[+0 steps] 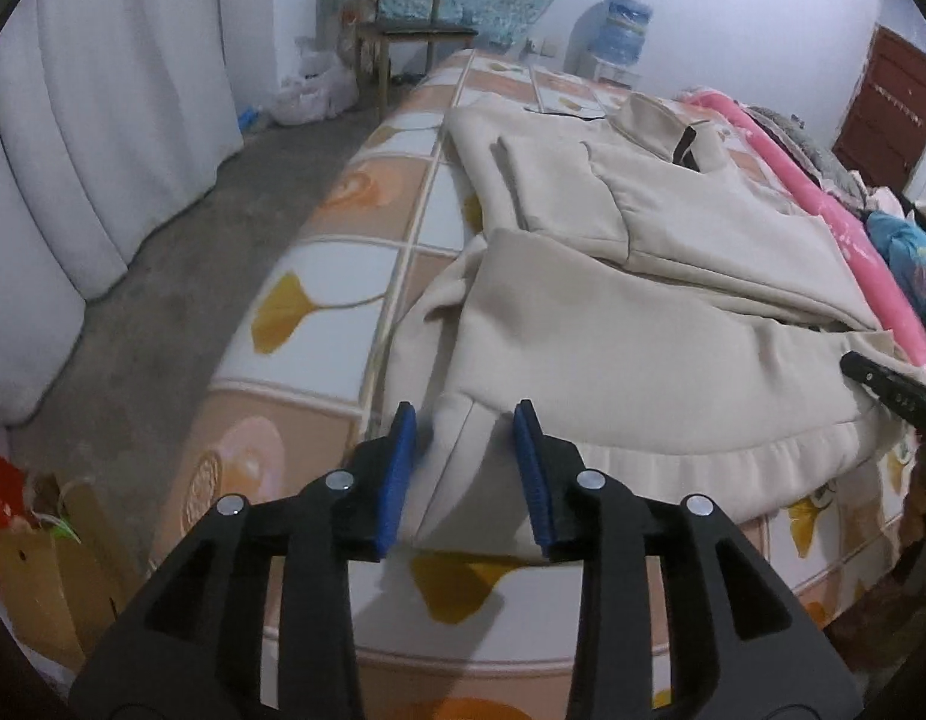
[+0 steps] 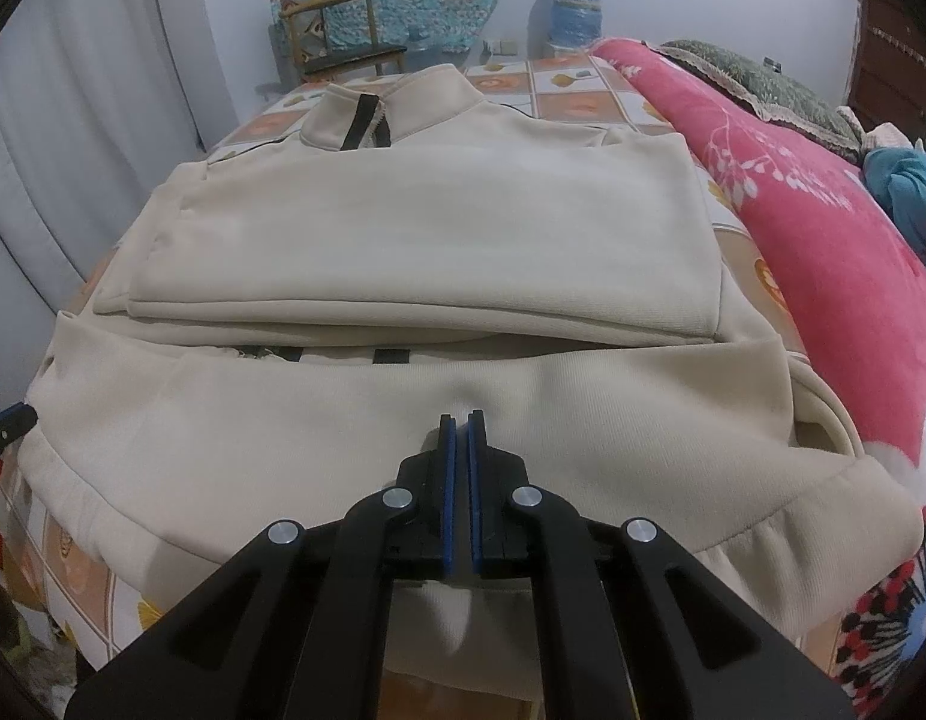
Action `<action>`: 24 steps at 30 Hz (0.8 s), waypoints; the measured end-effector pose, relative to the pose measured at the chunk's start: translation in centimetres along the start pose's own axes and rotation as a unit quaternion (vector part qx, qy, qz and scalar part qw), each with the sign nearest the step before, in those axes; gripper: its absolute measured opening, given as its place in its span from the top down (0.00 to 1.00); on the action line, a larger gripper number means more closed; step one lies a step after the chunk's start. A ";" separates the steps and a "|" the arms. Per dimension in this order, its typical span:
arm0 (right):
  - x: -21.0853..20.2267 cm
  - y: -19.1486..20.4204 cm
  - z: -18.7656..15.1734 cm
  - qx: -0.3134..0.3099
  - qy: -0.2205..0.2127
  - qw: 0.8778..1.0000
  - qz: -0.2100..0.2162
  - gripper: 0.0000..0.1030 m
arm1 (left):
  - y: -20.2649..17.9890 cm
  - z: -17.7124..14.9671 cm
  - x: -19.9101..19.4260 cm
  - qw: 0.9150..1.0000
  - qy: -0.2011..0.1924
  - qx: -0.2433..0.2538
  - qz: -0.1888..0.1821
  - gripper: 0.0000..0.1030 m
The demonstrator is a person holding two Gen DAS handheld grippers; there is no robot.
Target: Fold large clothes
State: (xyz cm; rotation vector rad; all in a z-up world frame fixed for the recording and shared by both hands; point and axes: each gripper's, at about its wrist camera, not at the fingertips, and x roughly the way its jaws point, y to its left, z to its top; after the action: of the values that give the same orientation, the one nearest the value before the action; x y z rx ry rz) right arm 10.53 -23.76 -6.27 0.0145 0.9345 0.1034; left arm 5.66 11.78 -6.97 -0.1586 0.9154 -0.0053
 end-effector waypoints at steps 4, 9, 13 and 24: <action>0.0 -0.1 -0.1 0.004 -0.001 1.000 0.005 0.97 | 0.4 -0.2 -0.2 1.000 0.005 -0.016 -0.019 0.50; 0.0 -0.5 -0.1 0.011 -0.001 1.000 0.017 0.97 | 0.2 -0.3 0.1 0.999 0.000 -0.026 -0.034 0.58; 0.1 -0.7 -0.1 0.014 -0.003 1.000 0.024 0.97 | -0.1 -0.1 0.3 0.999 -0.008 -0.019 -0.043 0.70; 0.0 -0.8 -0.1 0.010 -0.003 1.000 0.024 0.97 | 0.3 0.0 -3.7 0.996 -0.043 -0.040 -0.071 0.90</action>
State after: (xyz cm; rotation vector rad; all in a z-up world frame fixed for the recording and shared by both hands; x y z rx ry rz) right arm 10.49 -24.51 -6.37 0.0556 0.9289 0.1385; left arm 3.38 12.38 -4.15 -0.2964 0.8183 -0.0922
